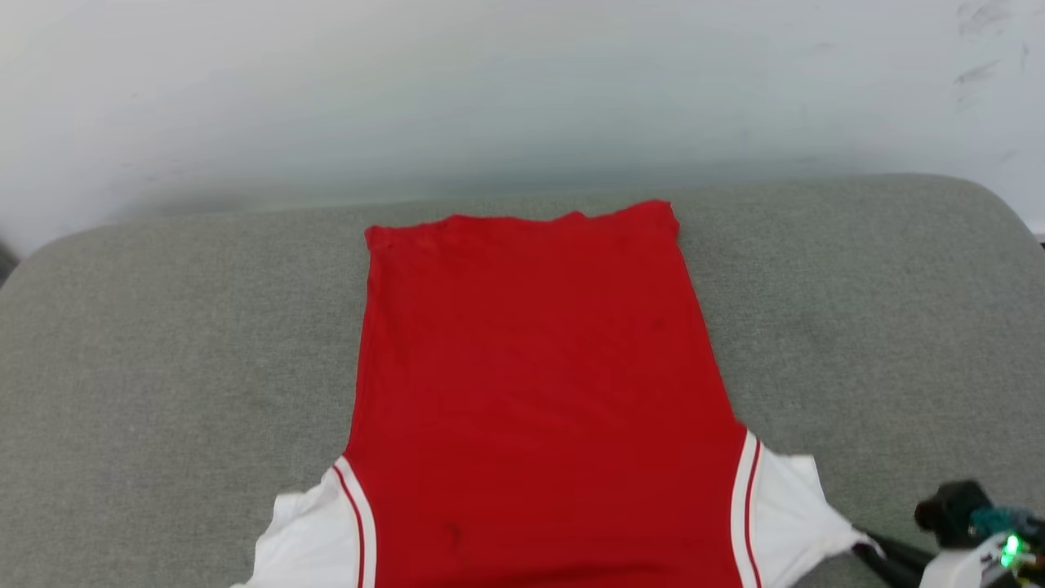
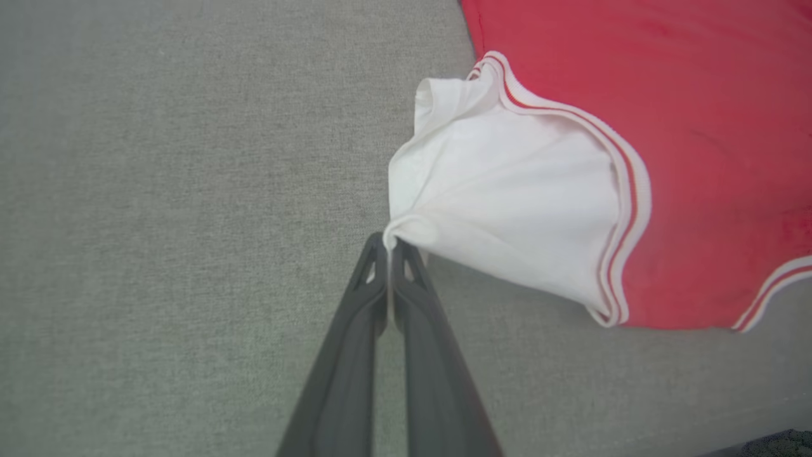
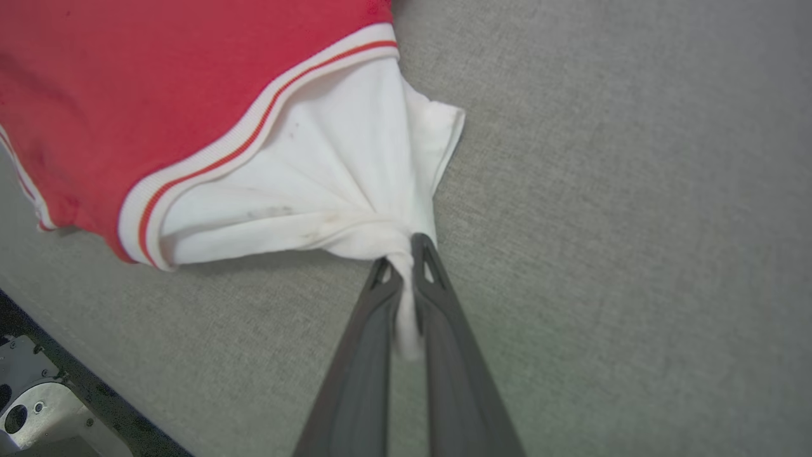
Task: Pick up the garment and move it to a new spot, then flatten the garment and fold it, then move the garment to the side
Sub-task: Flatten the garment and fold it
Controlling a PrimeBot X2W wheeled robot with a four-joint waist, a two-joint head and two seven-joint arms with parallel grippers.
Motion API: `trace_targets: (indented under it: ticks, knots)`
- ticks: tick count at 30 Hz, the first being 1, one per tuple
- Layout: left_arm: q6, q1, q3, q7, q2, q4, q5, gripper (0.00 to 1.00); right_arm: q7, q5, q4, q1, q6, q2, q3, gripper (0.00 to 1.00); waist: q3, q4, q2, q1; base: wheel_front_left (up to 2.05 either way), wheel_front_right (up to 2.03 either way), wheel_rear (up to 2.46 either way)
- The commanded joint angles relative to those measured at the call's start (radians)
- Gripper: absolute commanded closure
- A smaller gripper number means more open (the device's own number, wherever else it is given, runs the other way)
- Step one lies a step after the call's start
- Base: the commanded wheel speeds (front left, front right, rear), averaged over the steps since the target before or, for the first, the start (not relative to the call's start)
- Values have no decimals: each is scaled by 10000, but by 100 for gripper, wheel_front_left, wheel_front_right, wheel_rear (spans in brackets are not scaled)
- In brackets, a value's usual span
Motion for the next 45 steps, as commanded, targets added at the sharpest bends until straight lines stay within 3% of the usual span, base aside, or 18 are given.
trace_targets:
  ticks: [1, 10, 11, 12, 13, 14, 23, 30, 38, 45]
  knots:
    - [103, 283, 133, -24, 60, -60, -34, 100, 88, -85, -122, 385, -10, -113, -89, 100, -141, 22, -1, 3, 0, 0, 0]
    - [266, 1239, 391, -25, -214, -479, 300, 100, 910, -782, -1179, 2235, -9, -41, -1285, 100, -208, 125, -1, 3, 0, 0, 0]
    - [217, 1196, 471, -25, -285, -513, 315, 100, 983, -860, -1247, 2302, -10, 22, -1534, 69, -193, 147, -1, 3, 0, 0, 0]
    - [177, 1155, 522, -25, -308, -512, 358, 100, 1055, -929, -1339, 2334, -9, 73, -1760, 51, -167, 166, -1, 3, 0, 0, 0]
    - [159, 1134, 503, -25, -293, -492, 422, 100, 1126, -1005, -1433, 2346, -9, 116, -2035, 10, -133, 169, -1, 3, 0, 0, 0]
    - [144, 1064, 499, -25, -291, -491, 474, 100, 1195, -1129, -1521, 2323, -9, 115, -2299, 0, -93, 178, -1, 3, 0, 0, 0]
    - [179, 440, 825, -25, -416, -797, 980, 100, 1776, -2193, -2865, 1234, -9, -250, -5579, 0, 599, 353, -1, 3, 0, 0, 0]
    - [244, -274, 948, -25, -559, -1254, 1614, 100, 3428, -2675, -4278, -989, -9, -48, -7595, 0, 1826, 808, -1, 3, 0, 0, 0]
    - [302, -1317, 895, -25, -890, -1687, 2355, 100, 7863, -2000, -4204, -4651, -9, -451, -6215, 0, 3495, 1657, -1, 3, 0, 0, 0]
    - [183, -2072, 887, -25, -1339, -1992, 2866, 100, 11963, -1076, -2705, -7473, -9, -312, -4790, 0, 4707, 2428, -1, 3, 0, 0, 0]
